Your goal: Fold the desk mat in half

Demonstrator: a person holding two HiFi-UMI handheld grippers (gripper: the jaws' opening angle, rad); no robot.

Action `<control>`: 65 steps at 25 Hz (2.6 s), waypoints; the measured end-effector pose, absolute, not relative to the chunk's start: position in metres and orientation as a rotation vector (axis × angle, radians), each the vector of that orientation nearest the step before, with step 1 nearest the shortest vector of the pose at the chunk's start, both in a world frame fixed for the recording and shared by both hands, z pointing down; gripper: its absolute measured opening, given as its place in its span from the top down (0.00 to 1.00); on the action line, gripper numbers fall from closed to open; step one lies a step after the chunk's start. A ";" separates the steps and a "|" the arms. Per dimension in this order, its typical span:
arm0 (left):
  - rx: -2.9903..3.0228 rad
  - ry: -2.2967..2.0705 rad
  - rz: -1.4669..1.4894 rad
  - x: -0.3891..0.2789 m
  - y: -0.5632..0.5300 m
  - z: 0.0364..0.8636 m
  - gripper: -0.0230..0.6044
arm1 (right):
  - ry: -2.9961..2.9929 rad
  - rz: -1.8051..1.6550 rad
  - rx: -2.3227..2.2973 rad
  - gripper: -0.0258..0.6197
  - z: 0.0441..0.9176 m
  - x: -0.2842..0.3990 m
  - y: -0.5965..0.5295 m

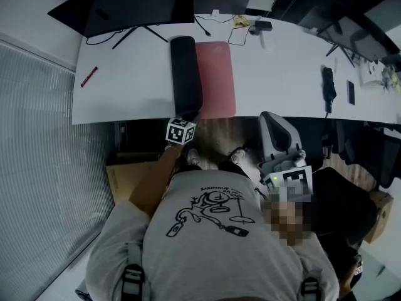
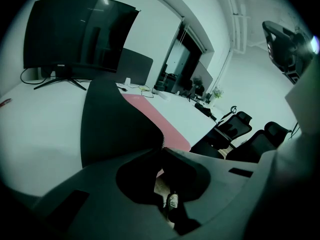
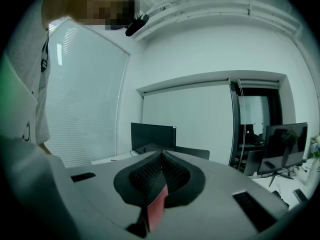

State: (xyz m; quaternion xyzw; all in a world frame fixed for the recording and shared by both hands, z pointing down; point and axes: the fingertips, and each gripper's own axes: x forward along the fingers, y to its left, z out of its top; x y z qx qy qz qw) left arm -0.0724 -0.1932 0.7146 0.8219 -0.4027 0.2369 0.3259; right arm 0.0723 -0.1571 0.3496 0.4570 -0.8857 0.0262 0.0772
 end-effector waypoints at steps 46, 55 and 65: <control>2.181 -0.860 0.780 0.073 -0.211 0.738 0.91 | -2.567 0.110 1.514 0.95 0.352 0.201 -0.164; 2.172 -0.844 0.819 0.091 -0.212 0.747 0.91 | -2.545 0.122 1.540 0.95 0.355 0.222 -0.163; 2.155 -0.859 0.774 0.085 -0.198 0.747 0.86 | -2.558 0.135 1.516 0.95 0.358 0.212 -0.164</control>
